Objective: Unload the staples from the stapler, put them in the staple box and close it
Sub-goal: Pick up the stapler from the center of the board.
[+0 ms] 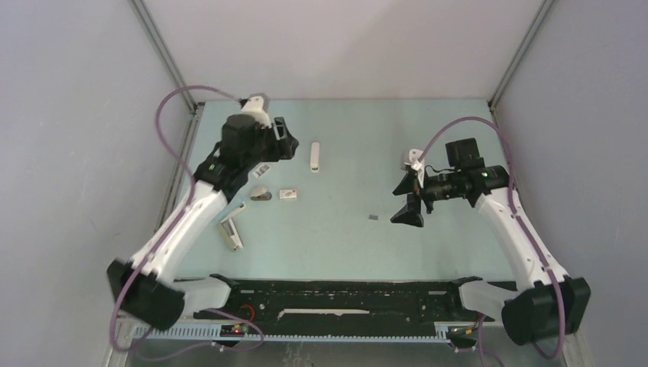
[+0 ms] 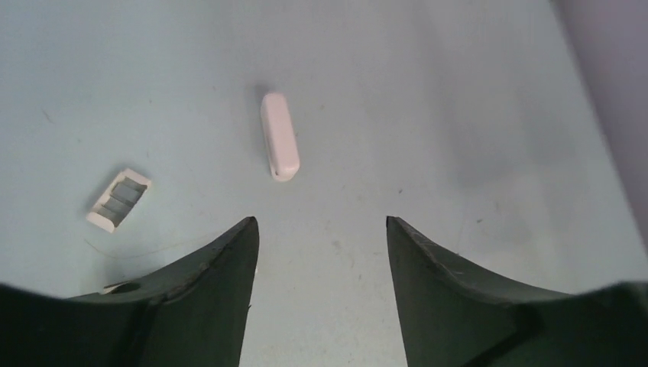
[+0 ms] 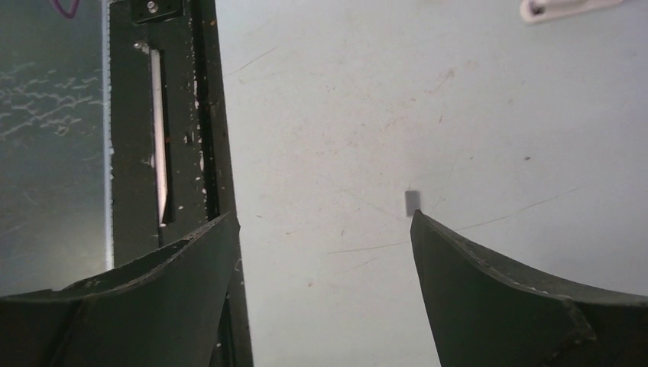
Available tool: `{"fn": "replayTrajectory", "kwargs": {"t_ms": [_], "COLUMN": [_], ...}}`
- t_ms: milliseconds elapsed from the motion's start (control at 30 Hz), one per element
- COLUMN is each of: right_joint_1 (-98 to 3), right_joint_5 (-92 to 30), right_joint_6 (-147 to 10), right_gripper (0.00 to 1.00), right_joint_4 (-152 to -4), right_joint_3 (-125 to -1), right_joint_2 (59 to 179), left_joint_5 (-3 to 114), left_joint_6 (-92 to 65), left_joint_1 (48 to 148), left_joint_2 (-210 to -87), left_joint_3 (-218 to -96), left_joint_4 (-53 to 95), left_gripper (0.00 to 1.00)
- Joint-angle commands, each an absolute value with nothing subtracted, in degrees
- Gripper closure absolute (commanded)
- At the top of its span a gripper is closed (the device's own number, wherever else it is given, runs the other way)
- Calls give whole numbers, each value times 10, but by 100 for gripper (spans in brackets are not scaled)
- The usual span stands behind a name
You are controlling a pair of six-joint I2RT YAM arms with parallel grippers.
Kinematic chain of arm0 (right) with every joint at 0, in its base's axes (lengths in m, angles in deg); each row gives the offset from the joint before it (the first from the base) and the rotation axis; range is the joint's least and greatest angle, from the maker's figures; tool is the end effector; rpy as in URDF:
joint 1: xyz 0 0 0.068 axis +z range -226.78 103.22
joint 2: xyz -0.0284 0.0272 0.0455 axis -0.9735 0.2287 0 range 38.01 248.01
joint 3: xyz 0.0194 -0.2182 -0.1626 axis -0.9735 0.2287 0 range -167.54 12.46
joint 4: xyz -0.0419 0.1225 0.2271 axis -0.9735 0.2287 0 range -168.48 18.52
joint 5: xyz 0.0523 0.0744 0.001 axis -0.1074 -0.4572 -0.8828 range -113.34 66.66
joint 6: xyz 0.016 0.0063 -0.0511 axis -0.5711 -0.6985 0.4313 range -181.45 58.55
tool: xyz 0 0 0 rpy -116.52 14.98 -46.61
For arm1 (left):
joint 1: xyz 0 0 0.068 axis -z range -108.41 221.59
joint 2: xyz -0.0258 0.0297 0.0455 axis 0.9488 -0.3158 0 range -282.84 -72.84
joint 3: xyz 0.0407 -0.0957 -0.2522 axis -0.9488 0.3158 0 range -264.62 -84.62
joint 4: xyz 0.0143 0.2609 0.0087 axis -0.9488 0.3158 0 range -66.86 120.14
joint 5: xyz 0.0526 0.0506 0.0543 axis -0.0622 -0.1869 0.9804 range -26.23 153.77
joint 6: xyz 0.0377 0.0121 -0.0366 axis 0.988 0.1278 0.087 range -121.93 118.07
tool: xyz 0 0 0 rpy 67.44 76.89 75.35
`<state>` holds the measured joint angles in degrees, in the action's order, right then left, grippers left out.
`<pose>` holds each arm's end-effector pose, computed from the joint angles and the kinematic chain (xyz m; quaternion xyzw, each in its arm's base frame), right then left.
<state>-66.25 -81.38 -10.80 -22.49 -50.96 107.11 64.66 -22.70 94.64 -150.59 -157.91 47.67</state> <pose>0.2103 0.0698 0.3138 -0.5337 0.6694 0.3685 0.3623 0.2844 -0.1205 0.3591 0.0131 0.8615 -0.1832 0.4734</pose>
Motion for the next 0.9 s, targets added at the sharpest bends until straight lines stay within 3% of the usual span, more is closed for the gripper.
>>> {"fn": "replayTrajectory", "kwargs": {"t_ms": [0, 167, 267, 400, 600, 867], "right_joint_1": [-658, -644, -643, -631, -623, -623], "right_joint_5": [-836, -817, -841, -866, -808, -788], "right_joint_6": [-97, -120, -134, -186, -196, -188], "right_gripper": [7, 0, 0, 0, 0, 0], "right_joint_4": [-297, -331, -333, -369, -362, -346], "right_joint_3": [-476, -462, -465, -464, -464, -464], "right_joint_2": [994, 975, 981, 987, 1026, 1054], "left_joint_5": [647, 661, 722, 750, 710, 665], "left_joint_6": [-215, -247, -278, -301, -349, -373], "left_joint_1": [942, 942, 940, 941, 941, 941], "left_joint_2": [-1353, -1241, -1181, -1103, -1022, -1039], "left_joint_3": [-1428, -1306, -1244, -1148, -1047, -1021], "left_joint_4": [338, 294, 292, 243, 175, 148], "left_gripper": [29, 16, 1, 0, 0, 0]}}
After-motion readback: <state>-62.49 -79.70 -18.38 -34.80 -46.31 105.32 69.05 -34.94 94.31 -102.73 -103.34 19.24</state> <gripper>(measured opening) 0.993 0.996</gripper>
